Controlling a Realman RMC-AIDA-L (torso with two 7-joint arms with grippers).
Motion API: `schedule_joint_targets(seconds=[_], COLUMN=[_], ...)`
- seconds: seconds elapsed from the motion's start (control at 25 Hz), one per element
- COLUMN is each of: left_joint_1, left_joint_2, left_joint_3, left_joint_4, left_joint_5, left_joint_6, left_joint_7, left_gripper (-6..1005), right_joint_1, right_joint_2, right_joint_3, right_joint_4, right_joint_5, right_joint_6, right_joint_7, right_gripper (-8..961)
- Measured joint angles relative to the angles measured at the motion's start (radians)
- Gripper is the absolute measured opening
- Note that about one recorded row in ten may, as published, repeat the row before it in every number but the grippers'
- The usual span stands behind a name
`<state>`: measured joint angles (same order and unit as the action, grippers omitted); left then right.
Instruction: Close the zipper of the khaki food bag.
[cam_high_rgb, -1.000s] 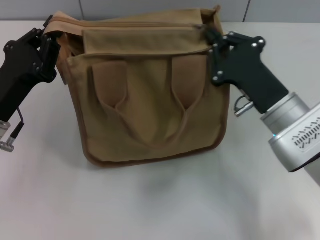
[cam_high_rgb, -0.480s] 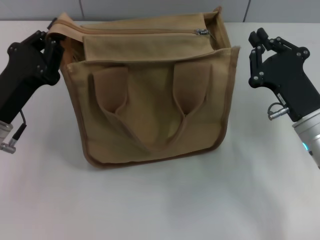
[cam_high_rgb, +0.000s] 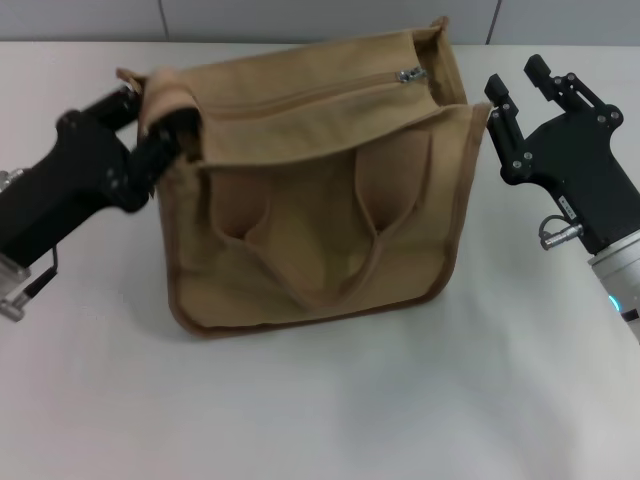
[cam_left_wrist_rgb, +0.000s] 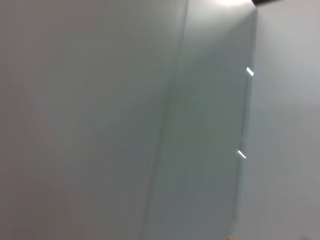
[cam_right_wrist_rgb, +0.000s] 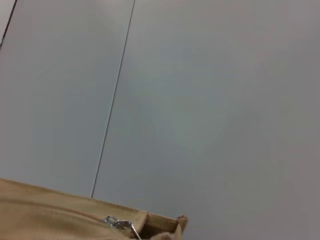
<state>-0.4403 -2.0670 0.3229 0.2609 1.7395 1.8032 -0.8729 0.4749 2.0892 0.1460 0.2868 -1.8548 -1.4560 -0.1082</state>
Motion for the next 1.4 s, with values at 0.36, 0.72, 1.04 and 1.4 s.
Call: schedule_joint_targets(seconds=[0.36, 0.72, 1.04, 1.4], left_joint_1=[0.14, 0.241, 0.256, 0.19], left_joint_2=[0.004, 0.031, 0.024, 0.01], left_joint_3=[0.089, 0.022, 0.31, 0.346], left_joint_4=[0.334, 0.396, 0.401, 0.407], left_joint_5=[-0.004, -0.067, 0.027, 0.247], left_joint_6=[0.022, 0.186, 0.183, 0.177], left_joint_7=[-0.157, -0.158, -0.118, -0.121], left_gripper=[640, 788, 834, 834], right_joint_1=[-0.019, -0.023, -0.039, -0.019], right_joint_2=[-0.001, -0.009, -0.009, -0.008], right_joint_3=[-0.025, -0.245, -0.658, -0.904], right_joint_4=[-0.005, -0.268, -0.606, -0.656], right_joint_5=[-0.002, -0.002, -0.002, -0.09], right_joint_6=[-0.062, -0.323, -0.442, -0.417], right_joint_7=[0.093, 0.594, 0.975, 0.991], right_gripper=[406, 428, 592, 806])
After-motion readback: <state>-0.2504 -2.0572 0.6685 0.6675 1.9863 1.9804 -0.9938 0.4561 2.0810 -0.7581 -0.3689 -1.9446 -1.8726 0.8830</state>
